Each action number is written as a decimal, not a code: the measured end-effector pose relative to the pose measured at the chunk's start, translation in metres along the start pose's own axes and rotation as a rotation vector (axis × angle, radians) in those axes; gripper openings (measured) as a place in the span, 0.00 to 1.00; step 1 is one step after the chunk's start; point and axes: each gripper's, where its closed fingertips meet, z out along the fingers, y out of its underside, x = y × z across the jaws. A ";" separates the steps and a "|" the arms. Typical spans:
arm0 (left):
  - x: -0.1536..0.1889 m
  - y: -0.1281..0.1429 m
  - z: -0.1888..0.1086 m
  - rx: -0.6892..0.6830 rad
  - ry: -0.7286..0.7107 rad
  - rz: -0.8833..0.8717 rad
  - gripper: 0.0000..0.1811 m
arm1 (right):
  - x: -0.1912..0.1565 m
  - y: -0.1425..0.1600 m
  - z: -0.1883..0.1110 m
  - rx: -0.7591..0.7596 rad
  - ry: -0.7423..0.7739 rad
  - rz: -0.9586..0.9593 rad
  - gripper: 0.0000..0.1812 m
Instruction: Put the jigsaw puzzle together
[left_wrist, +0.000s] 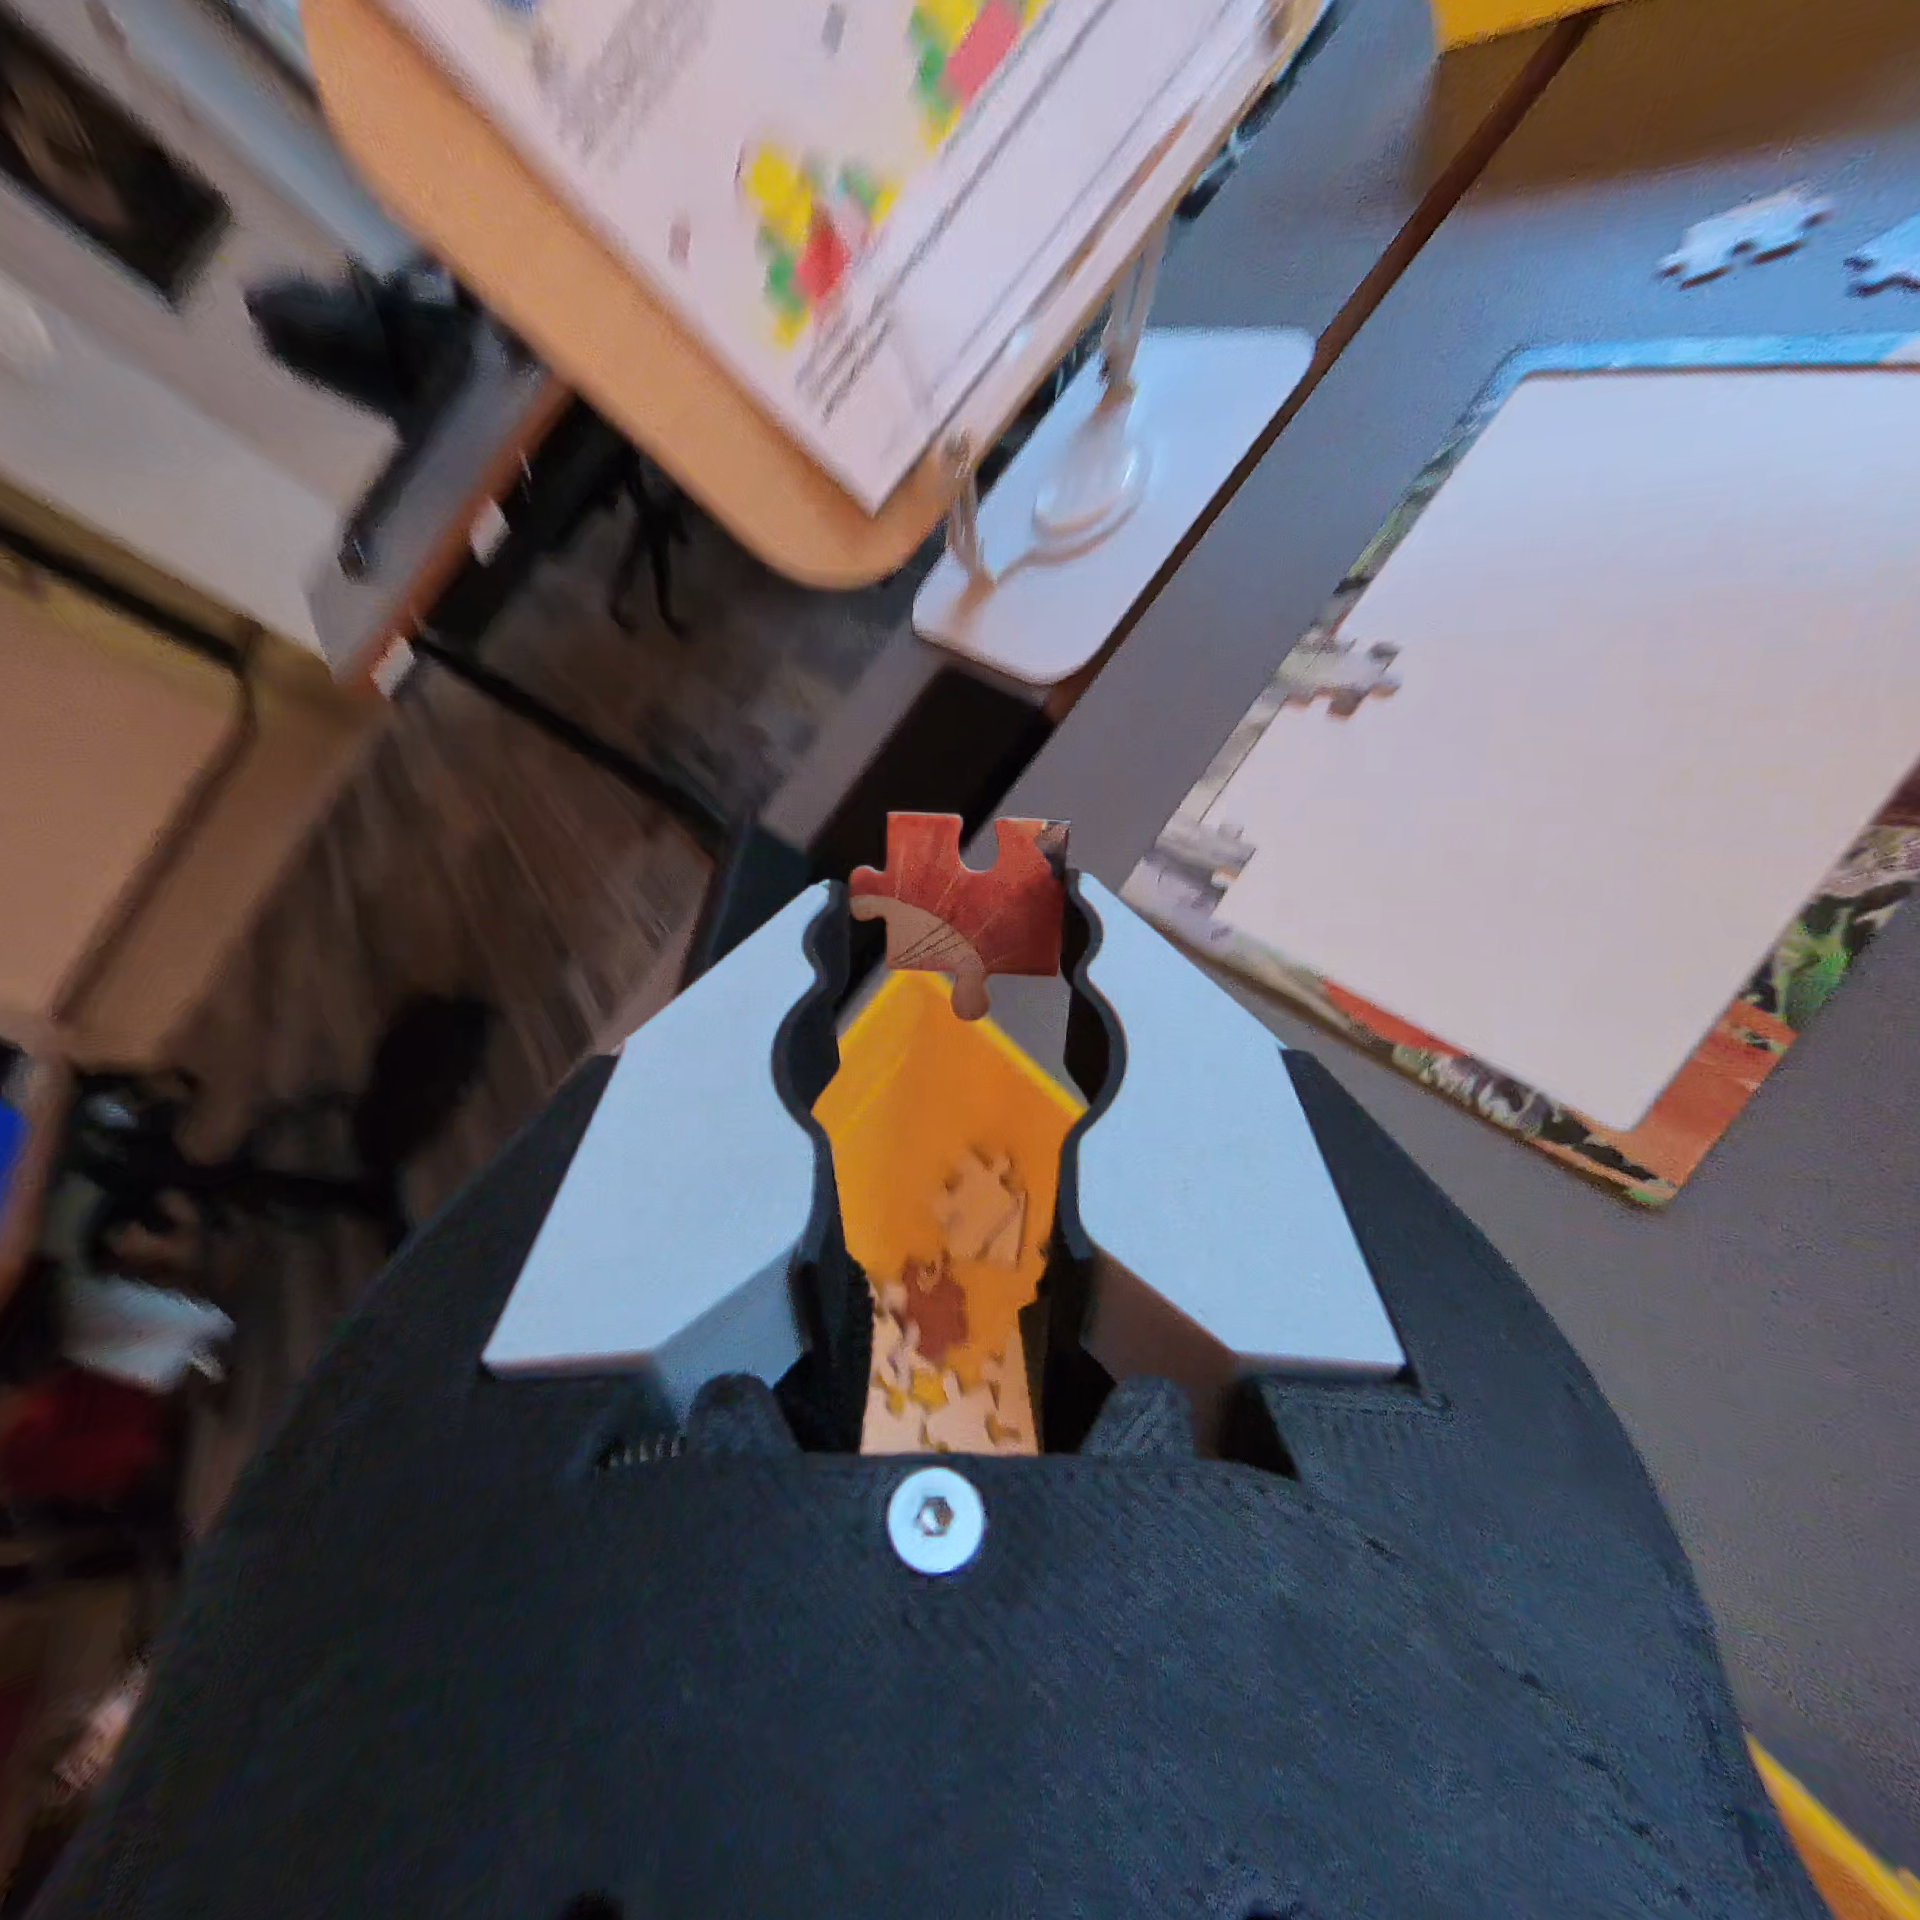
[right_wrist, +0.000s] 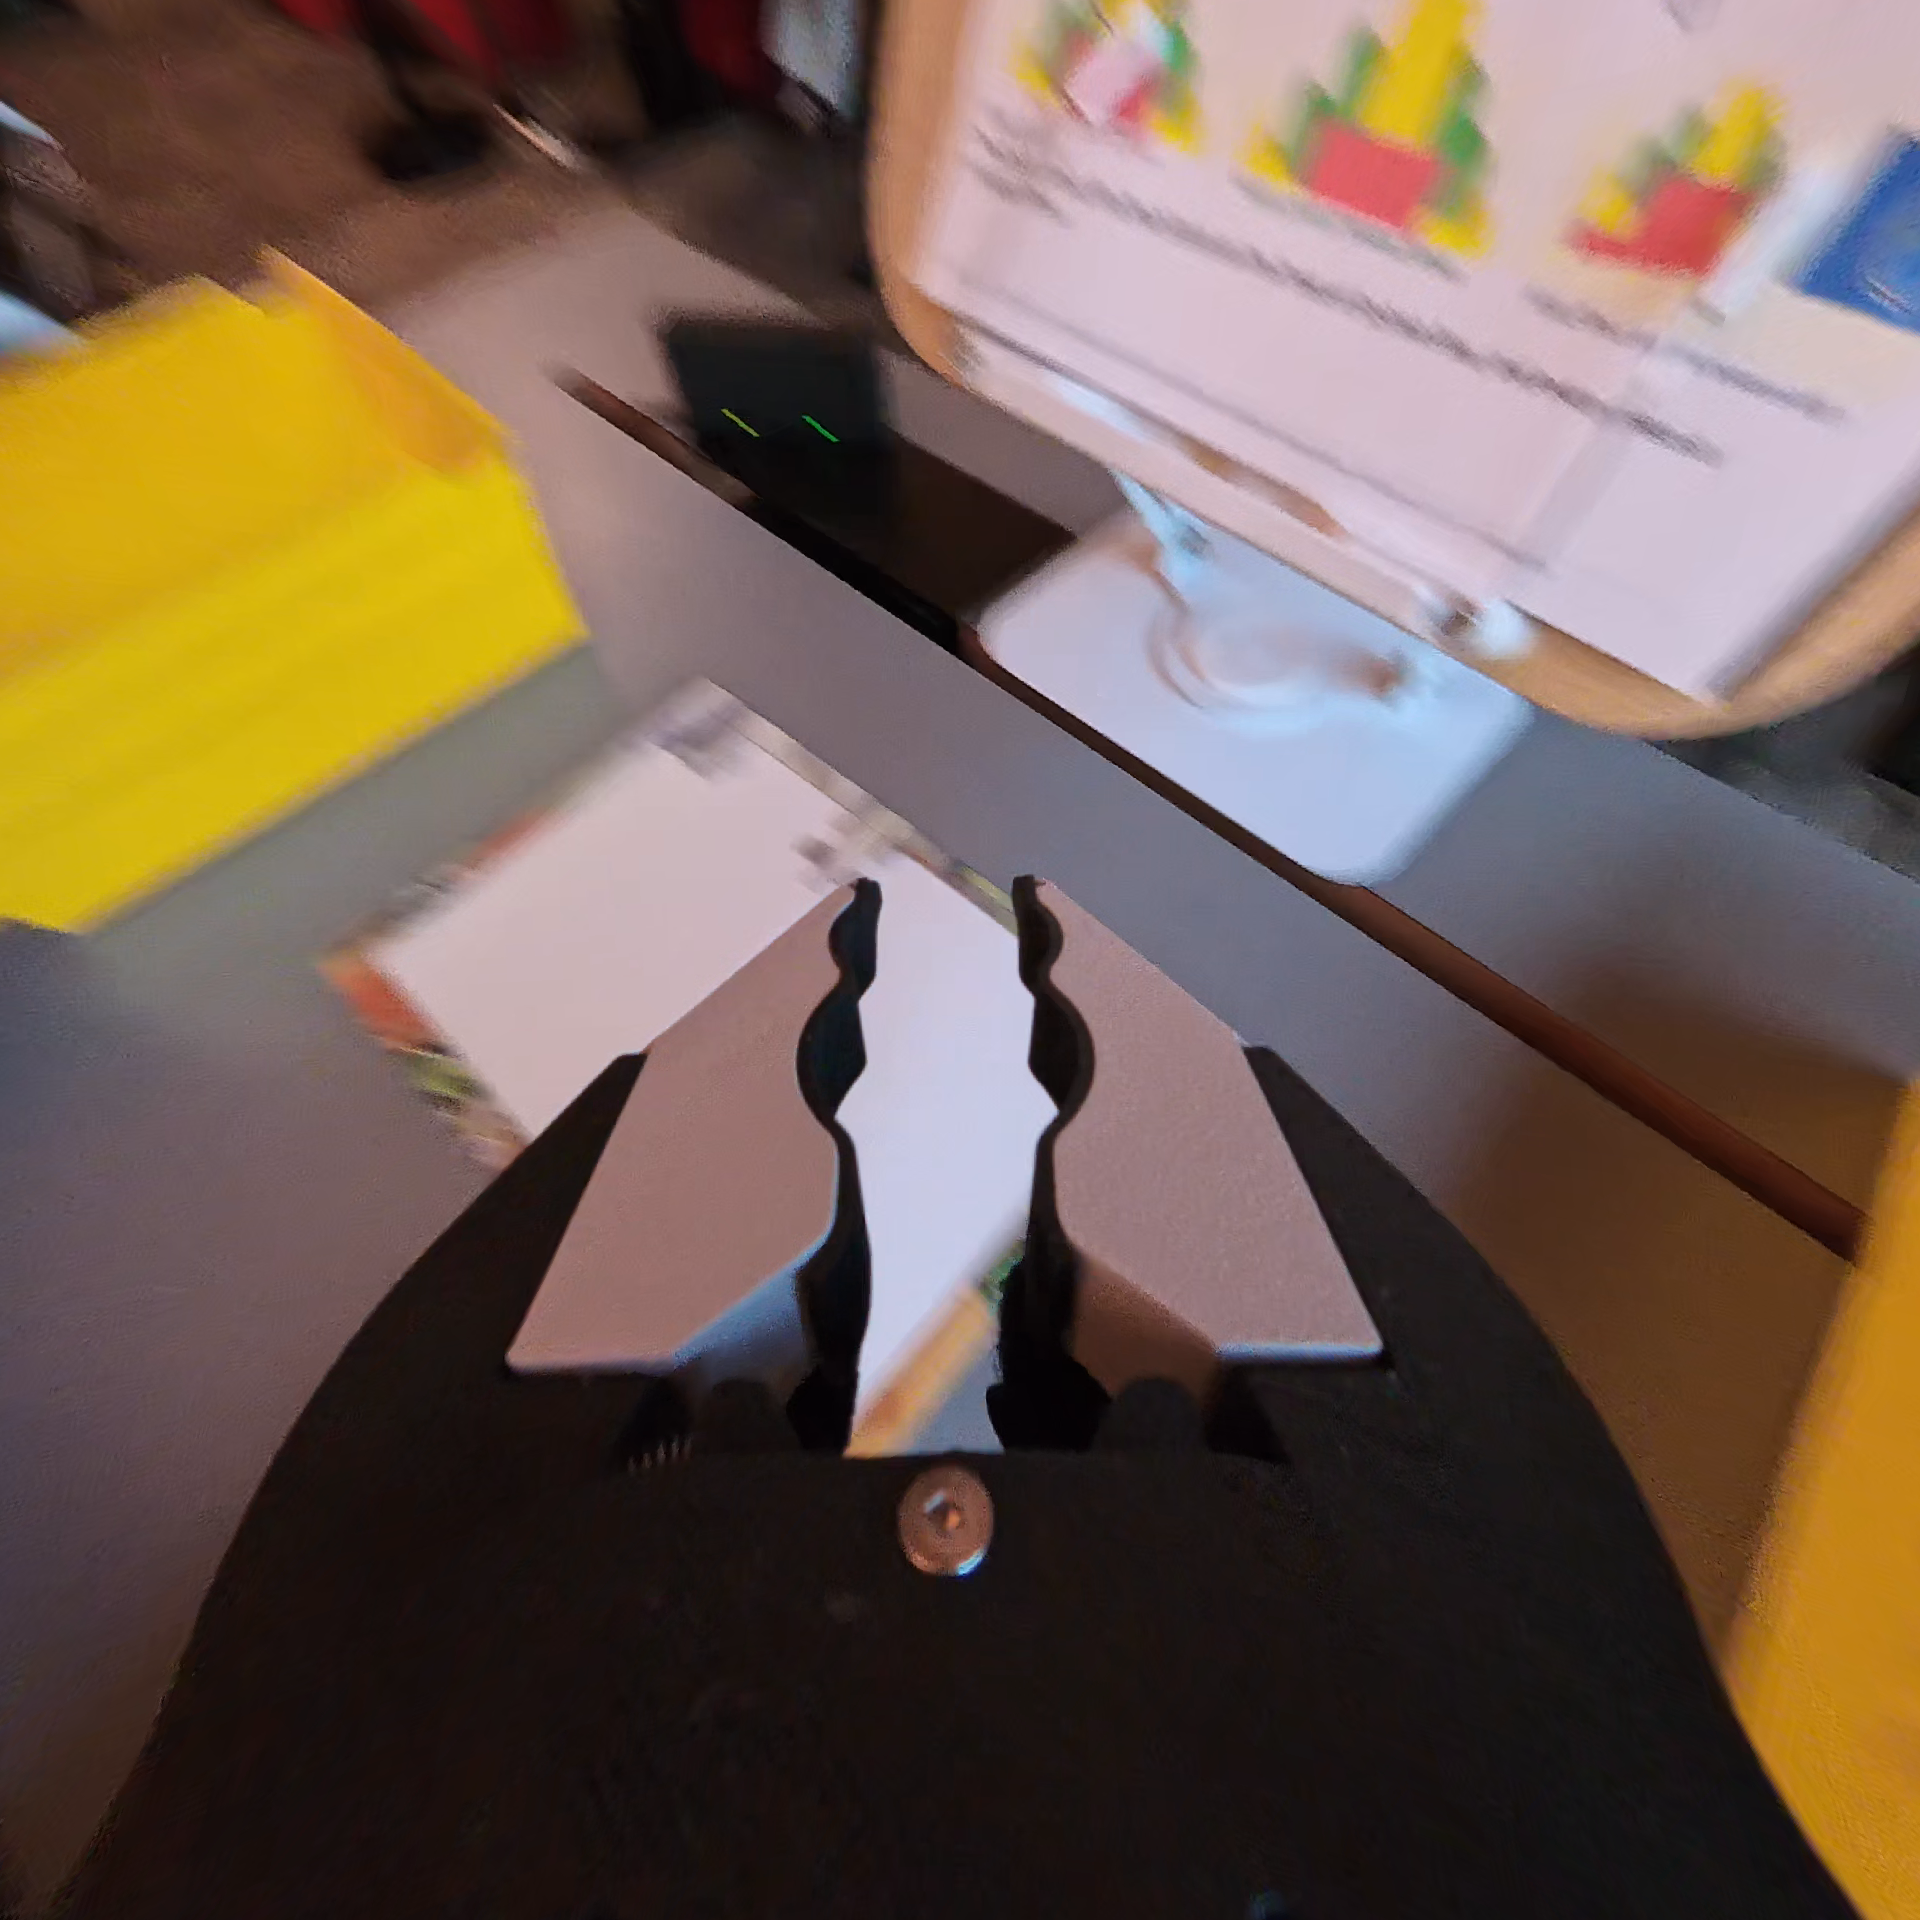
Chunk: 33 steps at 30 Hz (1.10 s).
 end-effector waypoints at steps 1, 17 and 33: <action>0.012 -0.016 -0.004 0.030 0.008 0.057 0.21 | -0.024 -0.015 0.001 0.053 -0.087 0.017 0.15; 0.156 -0.060 -0.012 0.062 0.338 0.531 0.22 | -0.202 -0.008 0.023 -0.136 -0.847 0.218 0.08; 0.084 -0.077 -0.014 0.174 0.471 -0.289 0.23 | -0.166 -0.058 0.031 0.279 -0.905 0.644 0.00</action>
